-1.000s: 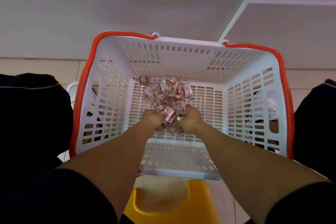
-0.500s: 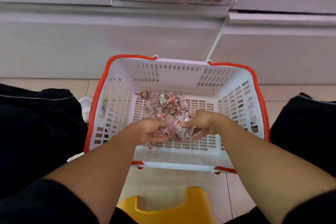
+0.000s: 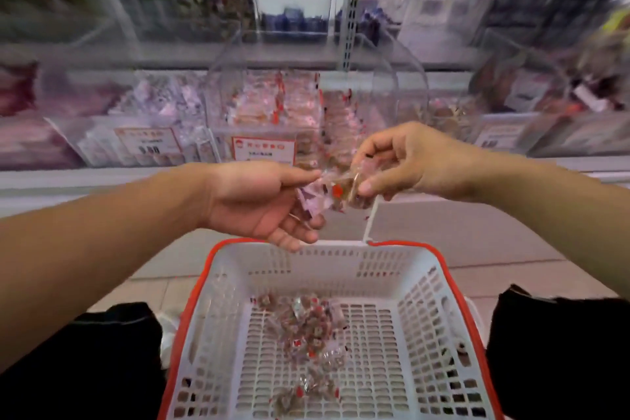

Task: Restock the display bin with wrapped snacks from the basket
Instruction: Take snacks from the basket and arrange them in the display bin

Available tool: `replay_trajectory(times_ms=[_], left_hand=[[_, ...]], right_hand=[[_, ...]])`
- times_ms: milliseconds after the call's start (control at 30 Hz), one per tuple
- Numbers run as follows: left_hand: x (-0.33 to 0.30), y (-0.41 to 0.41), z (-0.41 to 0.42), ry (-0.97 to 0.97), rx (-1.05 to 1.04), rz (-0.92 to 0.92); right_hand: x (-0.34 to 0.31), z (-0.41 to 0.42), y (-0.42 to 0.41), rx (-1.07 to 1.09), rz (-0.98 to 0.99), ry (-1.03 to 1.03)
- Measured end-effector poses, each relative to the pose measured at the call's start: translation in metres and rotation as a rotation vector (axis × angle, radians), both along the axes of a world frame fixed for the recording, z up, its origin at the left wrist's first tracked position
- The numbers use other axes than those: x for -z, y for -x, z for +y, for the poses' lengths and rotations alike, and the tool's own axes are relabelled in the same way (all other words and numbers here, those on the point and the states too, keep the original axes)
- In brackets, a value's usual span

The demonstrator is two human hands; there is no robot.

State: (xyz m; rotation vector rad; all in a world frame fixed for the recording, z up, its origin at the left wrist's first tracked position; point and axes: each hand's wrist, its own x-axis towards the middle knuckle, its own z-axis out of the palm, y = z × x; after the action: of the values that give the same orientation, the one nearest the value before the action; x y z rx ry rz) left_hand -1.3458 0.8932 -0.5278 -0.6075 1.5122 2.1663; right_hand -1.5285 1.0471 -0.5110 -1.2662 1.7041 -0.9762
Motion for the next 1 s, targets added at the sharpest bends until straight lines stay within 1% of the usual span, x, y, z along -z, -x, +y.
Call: replay_trajectory(times_ms=[100,200,333,400,467,533,633,667,733,800,900,1000], left_hand=[[-0.027,-0.004,0.005,-0.067,-0.01,0.094],[-0.034,0.002,0.007,-0.041,-0.022,0.2],[-0.046,0.013,-0.004,-0.04,-0.044,0.319],[-0.048,0.016,-0.01,-0.053,-0.049,0.33],[-0.046,0.018,-0.014,-0.118,-0.032,0.311],[-0.045,0.02,-0.016,-0.202,-0.008,0.301],[-0.045,0.025,-0.021,-0.24,0.014,0.307],[-0.044,0.027,-0.023,-0.237,0.025,0.308],[-0.044,0.029,-0.024,-0.188,0.055,0.31],[-0.047,0.029,-0.025,-0.09,0.09,0.315],[-0.056,0.031,-0.033,0.023,0.14,0.31],[-0.066,0.038,-0.045,0.103,0.148,0.324]], right_hand=[[-0.02,0.007,-0.002,-0.048,0.029,0.079],[-0.028,0.002,0.001,-0.067,-0.038,0.132],[-0.039,-0.008,0.011,-0.011,-0.214,0.241],[-0.041,-0.01,0.012,0.002,-0.254,0.278],[-0.039,-0.011,0.013,0.006,-0.263,0.276],[-0.037,-0.014,0.014,0.015,-0.192,0.275],[-0.035,-0.019,0.012,0.006,0.11,0.311],[-0.033,-0.02,0.012,-0.002,0.171,0.308],[-0.029,-0.021,0.009,-0.015,0.213,0.298],[-0.031,-0.022,0.009,-0.071,0.243,0.31],[-0.046,-0.028,0.015,-0.165,0.196,0.29],[-0.065,-0.038,0.022,-0.222,0.279,0.219]])
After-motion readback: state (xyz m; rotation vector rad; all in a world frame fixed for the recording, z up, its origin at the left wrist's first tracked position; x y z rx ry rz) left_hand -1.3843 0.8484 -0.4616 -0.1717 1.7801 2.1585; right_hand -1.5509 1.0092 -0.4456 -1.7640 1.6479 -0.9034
